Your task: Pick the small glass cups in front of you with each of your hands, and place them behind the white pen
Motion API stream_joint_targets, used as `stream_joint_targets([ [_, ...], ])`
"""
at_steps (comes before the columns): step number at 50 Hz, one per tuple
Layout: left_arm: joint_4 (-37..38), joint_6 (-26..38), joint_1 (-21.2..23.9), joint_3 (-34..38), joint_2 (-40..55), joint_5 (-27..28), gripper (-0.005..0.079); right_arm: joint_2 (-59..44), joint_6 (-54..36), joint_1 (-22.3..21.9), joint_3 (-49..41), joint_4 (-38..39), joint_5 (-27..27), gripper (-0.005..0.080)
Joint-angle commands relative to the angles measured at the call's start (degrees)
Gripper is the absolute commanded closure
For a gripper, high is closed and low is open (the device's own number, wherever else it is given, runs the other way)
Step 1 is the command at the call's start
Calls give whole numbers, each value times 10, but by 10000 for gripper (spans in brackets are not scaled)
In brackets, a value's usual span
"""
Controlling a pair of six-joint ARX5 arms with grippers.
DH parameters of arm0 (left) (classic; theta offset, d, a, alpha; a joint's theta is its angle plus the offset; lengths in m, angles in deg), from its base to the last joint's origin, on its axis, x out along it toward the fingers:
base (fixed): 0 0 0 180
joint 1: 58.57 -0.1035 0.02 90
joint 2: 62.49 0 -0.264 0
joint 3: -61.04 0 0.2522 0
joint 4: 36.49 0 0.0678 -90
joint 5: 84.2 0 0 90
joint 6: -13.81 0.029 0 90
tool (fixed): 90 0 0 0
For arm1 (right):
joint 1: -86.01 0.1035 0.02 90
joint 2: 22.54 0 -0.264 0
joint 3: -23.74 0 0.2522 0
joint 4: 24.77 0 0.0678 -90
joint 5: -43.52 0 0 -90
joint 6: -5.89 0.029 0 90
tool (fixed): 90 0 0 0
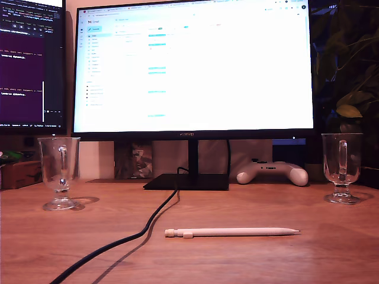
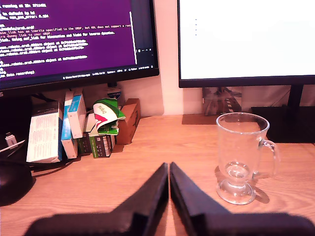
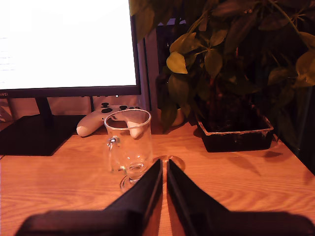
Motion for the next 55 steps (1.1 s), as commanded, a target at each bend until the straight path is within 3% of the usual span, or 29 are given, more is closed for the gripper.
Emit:
stream_joint_targets([
  [1, -5, -14, -2, 8, -2, 0, 754, 3, 2, 5, 0, 1, 2, 757],
  [19, -12, -19, -2, 8, -2, 1, 754, 3, 4, 5, 0, 14, 2, 757],
  [23, -28, -35, -2, 7, -2, 10, 754, 3, 49, 5, 0, 43, 5, 757],
  [31, -94, -127, -2, 5, -2, 68, 754, 3, 147, 5, 3, 127, 66, 756],
  [37, -119, -138, -2, -14, -2, 121, 754, 3, 170, 5, 29, 153, 132, 751],
  [42, -109, -142, -2, -40, -2, 159, 761, 3, 170, 6, 67, 132, 163, 751],
  [55, -47, -158, -2, -113, 65, 215, 762, -47, 160, 6, 178, 16, 183, 752],
])
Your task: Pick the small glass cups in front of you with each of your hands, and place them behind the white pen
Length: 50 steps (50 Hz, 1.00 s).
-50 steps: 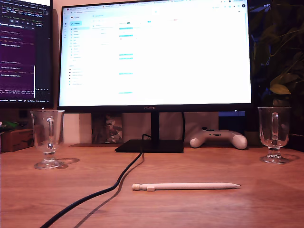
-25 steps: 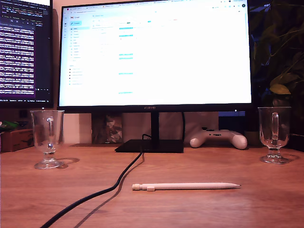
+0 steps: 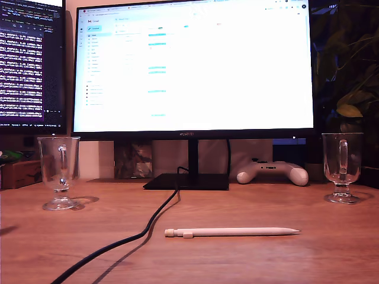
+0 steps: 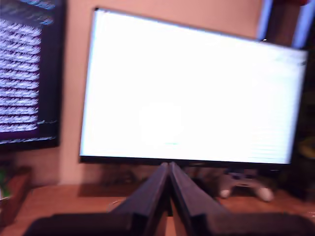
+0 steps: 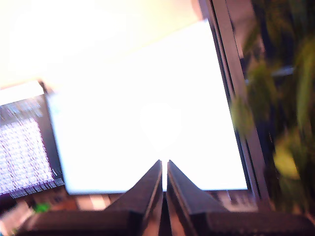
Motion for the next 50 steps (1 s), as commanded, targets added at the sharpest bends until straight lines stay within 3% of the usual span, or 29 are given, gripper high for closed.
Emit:
stream_joint_targets([
  [1, 12, -4, -1, -3, 39, 11, 761, -35, -8, 3, 11, -25, 10, 752],
  [25, -8, 4, 67, -34, 292, 26, 761, -247, -61, 7, 139, -156, 36, 751],
  [43, -129, 80, 87, -34, 477, 26, 760, -336, -98, 40, 191, -188, 37, 750],
  [50, -194, 115, 87, -34, 537, 45, 722, -348, -106, 46, 195, -187, 37, 750],
])
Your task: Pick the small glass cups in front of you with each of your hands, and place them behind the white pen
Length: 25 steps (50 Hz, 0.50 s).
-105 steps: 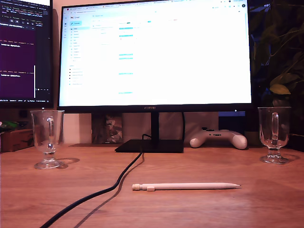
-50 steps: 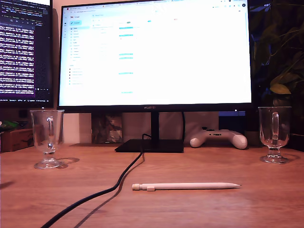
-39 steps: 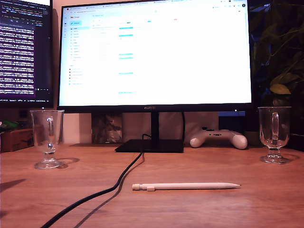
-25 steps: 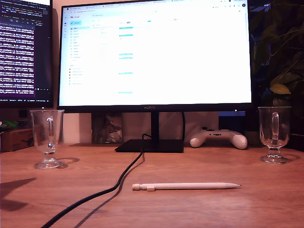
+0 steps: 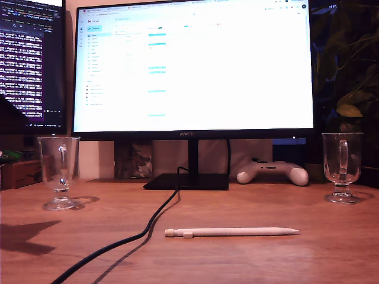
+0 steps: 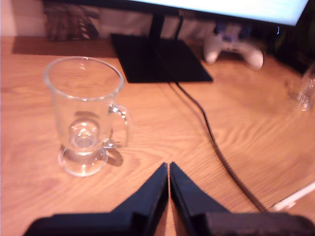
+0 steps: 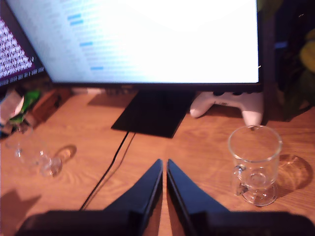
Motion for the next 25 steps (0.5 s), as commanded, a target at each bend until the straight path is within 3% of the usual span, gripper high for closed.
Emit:
stream_joint_targets([
  [1, -30, 18, 1, -7, 20, 6, 702, -2, -2, 4, 9, 3, 3, 750],
  [6, -63, 40, 1, -7, 54, 6, 540, -3, -2, 4, 9, 3, 1, 750],
  [9, -81, 52, 1, -7, 71, 6, 490, -3, -2, 4, 9, 4, 0, 750],
  [19, -131, 78, 1, -7, 124, 10, 394, -3, -2, 4, 9, 11, -3, 750],
  [25, -170, 91, 1, -8, 153, 10, 379, -7, -2, 4, 9, 11, -3, 750],
])
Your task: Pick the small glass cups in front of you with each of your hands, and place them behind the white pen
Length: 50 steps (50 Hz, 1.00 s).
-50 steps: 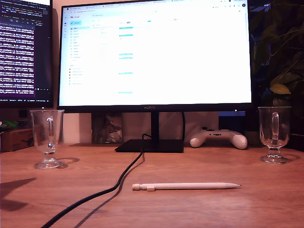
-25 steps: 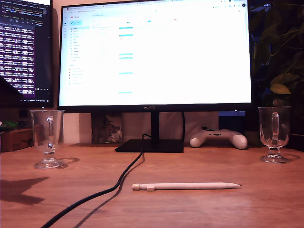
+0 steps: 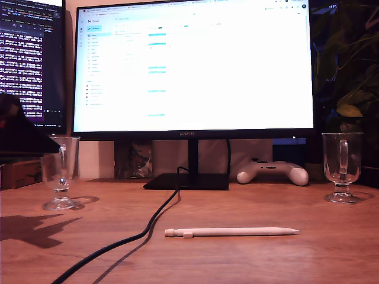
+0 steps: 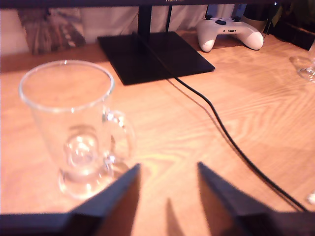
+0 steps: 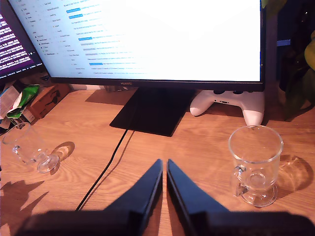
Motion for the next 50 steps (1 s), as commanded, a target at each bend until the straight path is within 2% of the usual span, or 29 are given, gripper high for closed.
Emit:
stream_joint_targets([
  [1, -24, 8, 1, -7, 16, 2, 379, -4, -2, 4, 9, 6, 0, 750],
  [13, -68, 9, 1, -28, 78, 1, 379, -14, -2, 5, 9, 8, 0, 750],
  [36, -67, 21, 1, -92, 159, 2, 385, -15, -2, 7, 9, 12, 0, 750],
  [46, -67, 21, 1, -96, 174, 2, 468, -19, -2, 7, 9, 15, 0, 750],
  [50, -67, 21, 1, -96, 182, 2, 474, -30, -2, 10, 9, 12, 0, 737],
])
